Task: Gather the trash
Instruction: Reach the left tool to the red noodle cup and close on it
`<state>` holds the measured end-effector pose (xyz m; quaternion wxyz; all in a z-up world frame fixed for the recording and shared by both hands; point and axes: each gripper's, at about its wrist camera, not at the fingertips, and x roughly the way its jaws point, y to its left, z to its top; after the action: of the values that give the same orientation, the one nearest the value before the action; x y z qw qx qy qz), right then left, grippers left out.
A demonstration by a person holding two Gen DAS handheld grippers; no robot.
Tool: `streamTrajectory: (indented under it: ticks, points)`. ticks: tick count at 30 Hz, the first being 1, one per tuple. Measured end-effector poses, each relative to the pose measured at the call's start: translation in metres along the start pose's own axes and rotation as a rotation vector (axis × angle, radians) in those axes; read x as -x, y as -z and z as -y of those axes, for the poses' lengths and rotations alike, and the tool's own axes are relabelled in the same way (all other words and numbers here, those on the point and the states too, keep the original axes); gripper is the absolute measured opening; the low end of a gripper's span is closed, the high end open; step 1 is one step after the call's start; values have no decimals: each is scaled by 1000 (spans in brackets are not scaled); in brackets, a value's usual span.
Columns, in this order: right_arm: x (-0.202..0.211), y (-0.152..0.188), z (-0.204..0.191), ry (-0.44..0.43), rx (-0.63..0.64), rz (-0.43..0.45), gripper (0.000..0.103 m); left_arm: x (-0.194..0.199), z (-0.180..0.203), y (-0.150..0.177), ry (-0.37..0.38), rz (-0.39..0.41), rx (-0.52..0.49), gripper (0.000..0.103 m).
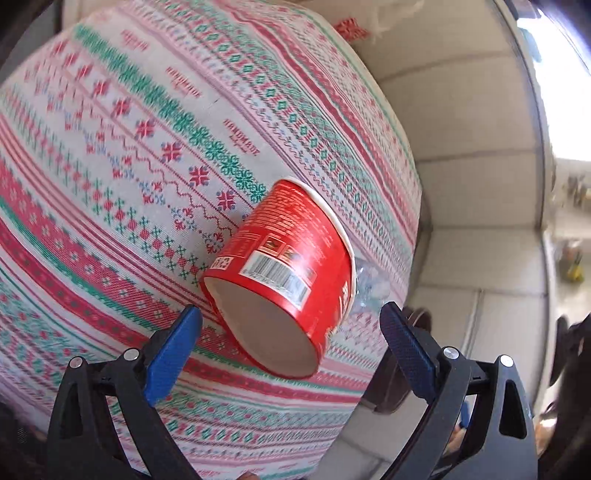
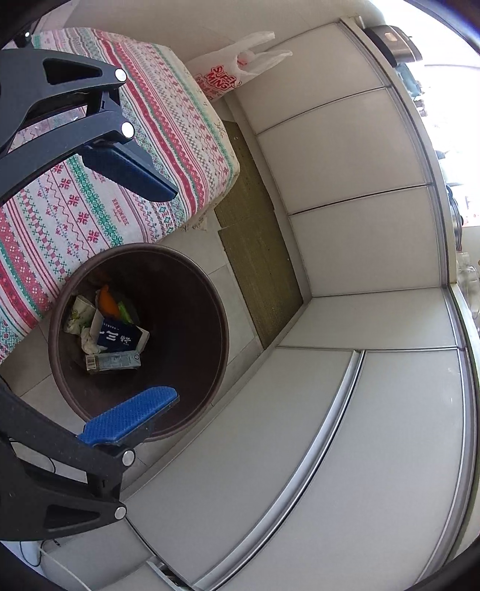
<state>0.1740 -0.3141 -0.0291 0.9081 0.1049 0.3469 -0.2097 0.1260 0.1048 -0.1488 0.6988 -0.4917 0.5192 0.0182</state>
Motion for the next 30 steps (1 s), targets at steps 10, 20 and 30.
streamTrajectory:
  ticks: [10,20,30]
  points:
    - [-3,3,0,-6,31,-12,96,-44,-18,4,110,-2,133,96]
    - [-9,6,-6,-26,36,-44,96,-46,16,12,71,7,-15,65]
    - [-8,17,-40,-74,149,-58,96,3,46,10,-155,85,-334,27]
